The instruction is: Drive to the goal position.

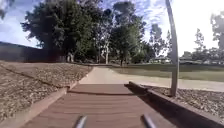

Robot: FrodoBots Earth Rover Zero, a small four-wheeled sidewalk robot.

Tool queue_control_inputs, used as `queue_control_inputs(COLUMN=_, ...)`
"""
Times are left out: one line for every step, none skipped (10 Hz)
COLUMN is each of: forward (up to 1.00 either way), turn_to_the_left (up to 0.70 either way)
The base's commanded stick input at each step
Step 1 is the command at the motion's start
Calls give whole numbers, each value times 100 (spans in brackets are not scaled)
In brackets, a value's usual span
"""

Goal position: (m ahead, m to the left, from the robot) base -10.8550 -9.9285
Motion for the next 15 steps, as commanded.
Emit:
queue_control_inputs(forward=100, turn_to_the_left=0)
queue_control_inputs(forward=100, turn_to_the_left=0)
queue_control_inputs(forward=100, turn_to_the_left=0)
queue_control_inputs(forward=100, turn_to_the_left=40)
queue_control_inputs(forward=100, turn_to_the_left=40)
queue_control_inputs(forward=100, turn_to_the_left=39)
queue_control_inputs(forward=100, turn_to_the_left=22)
queue_control_inputs(forward=100, turn_to_the_left=6)
queue_control_inputs(forward=100, turn_to_the_left=0)
queue_control_inputs(forward=100, turn_to_the_left=0)
queue_control_inputs(forward=100, turn_to_the_left=0)
queue_control_inputs(forward=100, turn_to_the_left=0)
queue_control_inputs(forward=100, turn_to_the_left=0)
queue_control_inputs(forward=100, turn_to_the_left=0)
queue_control_inputs(forward=100, turn_to_the_left=0)
